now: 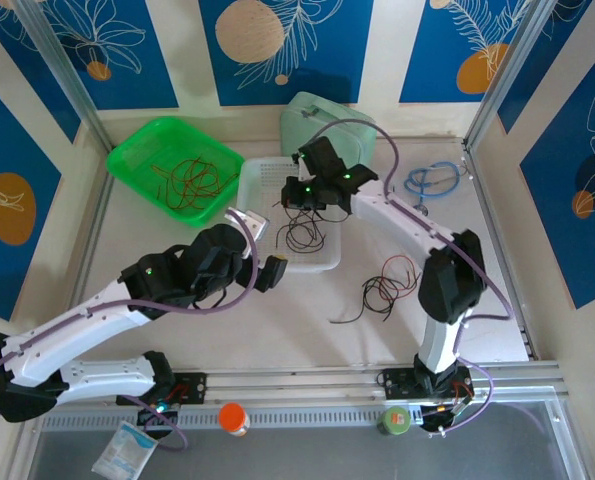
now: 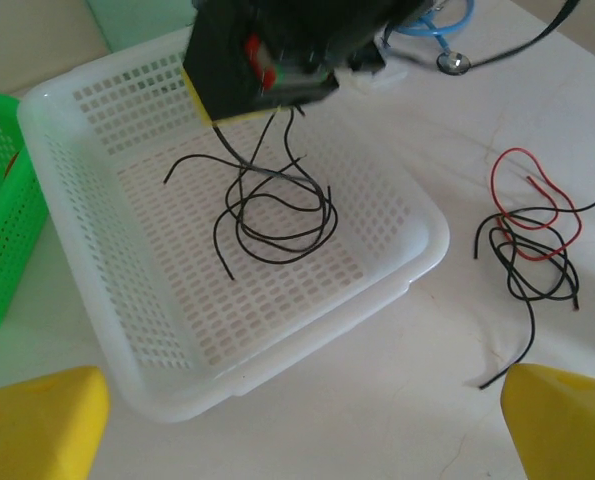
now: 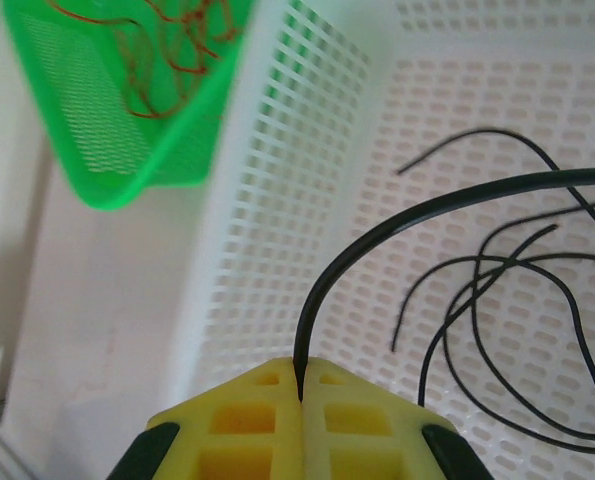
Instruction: Untangle the cables
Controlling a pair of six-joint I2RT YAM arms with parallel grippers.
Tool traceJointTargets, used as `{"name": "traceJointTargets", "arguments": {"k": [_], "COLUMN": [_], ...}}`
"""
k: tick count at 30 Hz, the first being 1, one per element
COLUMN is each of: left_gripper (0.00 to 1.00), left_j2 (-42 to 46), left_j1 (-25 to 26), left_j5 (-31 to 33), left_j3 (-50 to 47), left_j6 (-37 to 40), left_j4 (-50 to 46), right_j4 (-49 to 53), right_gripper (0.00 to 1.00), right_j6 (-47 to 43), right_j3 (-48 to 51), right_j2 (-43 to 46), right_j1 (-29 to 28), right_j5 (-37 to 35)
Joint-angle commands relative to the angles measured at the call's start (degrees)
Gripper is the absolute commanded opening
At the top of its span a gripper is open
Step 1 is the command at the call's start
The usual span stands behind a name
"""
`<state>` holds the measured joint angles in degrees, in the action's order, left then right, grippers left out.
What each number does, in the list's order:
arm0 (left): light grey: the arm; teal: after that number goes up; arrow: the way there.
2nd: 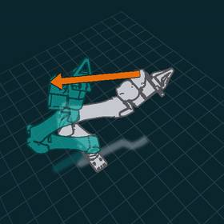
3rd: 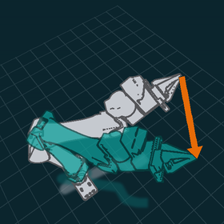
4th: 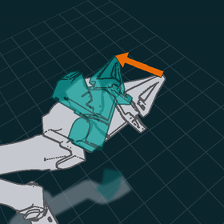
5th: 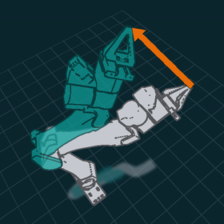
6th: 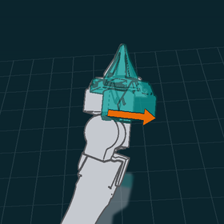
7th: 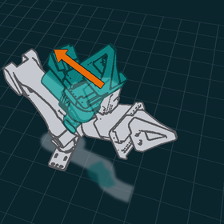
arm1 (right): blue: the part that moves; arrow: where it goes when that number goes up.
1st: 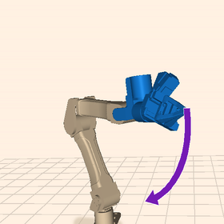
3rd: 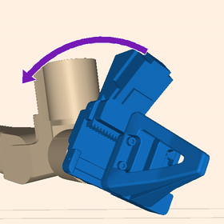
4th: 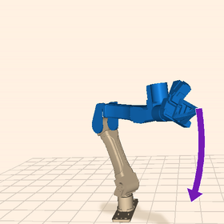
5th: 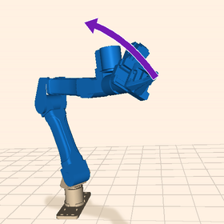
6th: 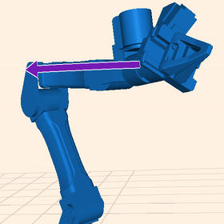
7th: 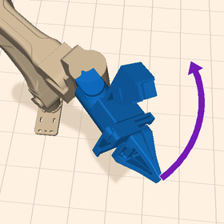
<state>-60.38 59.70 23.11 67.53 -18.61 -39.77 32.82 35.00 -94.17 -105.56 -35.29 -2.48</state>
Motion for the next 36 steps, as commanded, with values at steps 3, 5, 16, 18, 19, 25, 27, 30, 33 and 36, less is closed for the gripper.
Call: {"name": "traceJointTargets", "arguments": {"k": [3,5,16,18,19,25,27,30,33,36], "left_gripper": [1.00,1.00,1.00,1.00,1.00,0.96,0.93,0.89,0.86,0.81], "left_j2": [2.06,2.33,-0.24,-1.62,-2.34,-10.58,-14.11,-19.18,-24.80,-31.50], "left_j1": [-0.11,-0.13,-0.20,-0.19,-0.13,-0.02,0.21,1.17,2.71,3.92], "left_j5": [2.27,2.19,-1.21,-3.13,-4.08,-12.69,-15.20,-18.64,-21.84,-24.22], "left_j3": [-0.81,-0.69,0.58,1.18,1.51,5.81,7.52,9.71,12.50,16.68], "left_j6": [-0.38,-0.08,0.94,1.33,1.49,2.63,2.54,2.55,3.00,3.75], "left_j4": [-0.89,-0.77,0.13,0.58,0.65,0.77,1.16,3.10,5.57,6.83], "right_j4": [1.77,2.48,6.40,7.20,7.46,8.85,9.31,10.41,11.96,13.70], "right_gripper": [0.00,0.00,0.49,0.54,0.55,0.59,0.58,0.56,0.55,0.54], "right_j6": [2.04,2.35,1.83,1.31,1.14,0.59,0.84,1.42,2.38,3.52], "right_j3": [-3.96,-4.96,-9.32,-9.45,-9.39,-5.44,-2.50,2.69,8.78,14.87], "right_j2": [-6.84,-9.14,-9.96,-8.30,-7.34,2.73,7.95,16.26,25.39,34.84], "right_j1": [-0.48,-0.48,-0.57,-0.57,-0.66,-0.66,-0.36,0.83,3.12,6.70], "right_j5": [-1.90,-2.00,-2.50,-3.03,-3.30,-8.42,-11.74,-15.65,-18.50,-19.39]}}
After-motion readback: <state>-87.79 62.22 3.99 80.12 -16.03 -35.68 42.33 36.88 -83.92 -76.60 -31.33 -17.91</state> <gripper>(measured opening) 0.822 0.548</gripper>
